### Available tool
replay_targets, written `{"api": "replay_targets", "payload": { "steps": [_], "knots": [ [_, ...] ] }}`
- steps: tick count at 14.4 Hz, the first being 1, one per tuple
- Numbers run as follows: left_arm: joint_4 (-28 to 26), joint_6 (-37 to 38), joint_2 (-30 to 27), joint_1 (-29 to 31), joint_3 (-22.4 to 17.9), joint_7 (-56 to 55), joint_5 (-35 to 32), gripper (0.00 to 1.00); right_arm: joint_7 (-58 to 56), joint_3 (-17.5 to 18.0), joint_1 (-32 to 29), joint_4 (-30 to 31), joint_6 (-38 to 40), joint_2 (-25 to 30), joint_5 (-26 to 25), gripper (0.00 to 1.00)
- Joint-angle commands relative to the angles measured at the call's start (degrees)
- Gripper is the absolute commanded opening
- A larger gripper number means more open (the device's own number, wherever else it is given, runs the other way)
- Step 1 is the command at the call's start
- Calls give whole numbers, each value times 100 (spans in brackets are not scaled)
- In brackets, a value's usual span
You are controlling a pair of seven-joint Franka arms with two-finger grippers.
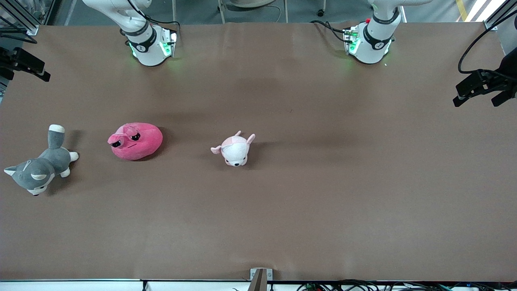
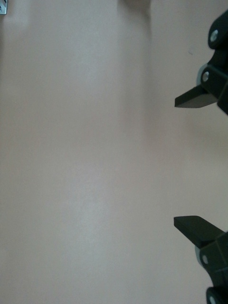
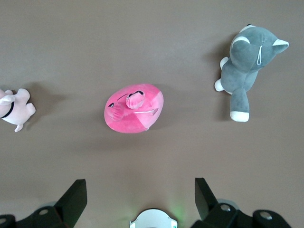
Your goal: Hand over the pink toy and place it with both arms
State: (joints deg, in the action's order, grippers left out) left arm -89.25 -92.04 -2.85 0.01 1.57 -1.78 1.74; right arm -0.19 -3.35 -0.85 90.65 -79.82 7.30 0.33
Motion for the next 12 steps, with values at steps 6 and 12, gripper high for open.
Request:
{"api": "replay_targets", "payload": {
  "steps": [6,12],
  "knots": [
    [48,-24,21,-36,-8,99,-130,100,89,18,68,-47,-25,105,90,100],
    [48,-24,21,-36,-8,99,-130,100,81,0,41,-47,-17,140,99,100]
  ]
}}
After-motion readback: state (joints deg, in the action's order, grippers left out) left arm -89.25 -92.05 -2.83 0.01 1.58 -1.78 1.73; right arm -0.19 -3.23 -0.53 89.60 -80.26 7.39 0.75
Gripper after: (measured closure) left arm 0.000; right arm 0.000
